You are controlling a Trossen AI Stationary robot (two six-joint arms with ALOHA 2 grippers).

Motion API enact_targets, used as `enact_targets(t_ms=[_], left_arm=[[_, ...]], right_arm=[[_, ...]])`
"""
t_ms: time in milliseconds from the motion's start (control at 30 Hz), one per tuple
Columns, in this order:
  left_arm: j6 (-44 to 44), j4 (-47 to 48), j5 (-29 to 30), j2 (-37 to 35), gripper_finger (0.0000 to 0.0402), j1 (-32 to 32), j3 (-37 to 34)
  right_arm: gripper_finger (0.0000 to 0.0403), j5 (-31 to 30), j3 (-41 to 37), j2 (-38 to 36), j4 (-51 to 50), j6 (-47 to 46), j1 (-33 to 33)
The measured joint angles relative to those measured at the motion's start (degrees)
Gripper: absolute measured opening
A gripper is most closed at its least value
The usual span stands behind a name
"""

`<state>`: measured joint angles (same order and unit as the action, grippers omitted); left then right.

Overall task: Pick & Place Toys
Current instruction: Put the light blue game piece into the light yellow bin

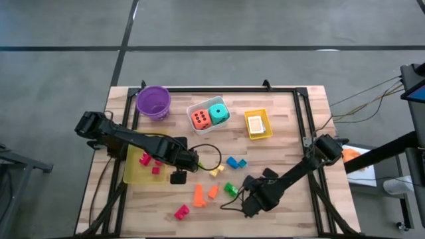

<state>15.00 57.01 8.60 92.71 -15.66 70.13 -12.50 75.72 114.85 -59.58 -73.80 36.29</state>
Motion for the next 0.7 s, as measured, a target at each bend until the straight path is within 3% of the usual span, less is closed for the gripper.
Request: enact_targets(t_ms=[267, 467, 567, 700], left_arm=[[-0.04, -4.48, 0.33, -2.06, 0.0308, -0.33, 0.04], [-1.45, -14.13, 1.92, -5.59, 0.0263, -1.91, 0.02], [-5.36, -19.4, 6.09, -6.52, 0.025, -3.47, 0.02], [-16.13, -23.43, 16.24, -6.11, 0.0245, -6.58, -0.02]], right_arm=[[0.0122, -7.35, -0.22, -4.38, 2.53, 6.8, 0.23], [0.0122, -14.47, -0.22, -10.63, 15.29, 22.86, -0.45], [0.0122, -14.5, -0.46, -13.62, 21.7, 30.82, -1.83], [0.0122, -12.56, -1.08, -17.34, 26.35, 37.05, -3.79]])
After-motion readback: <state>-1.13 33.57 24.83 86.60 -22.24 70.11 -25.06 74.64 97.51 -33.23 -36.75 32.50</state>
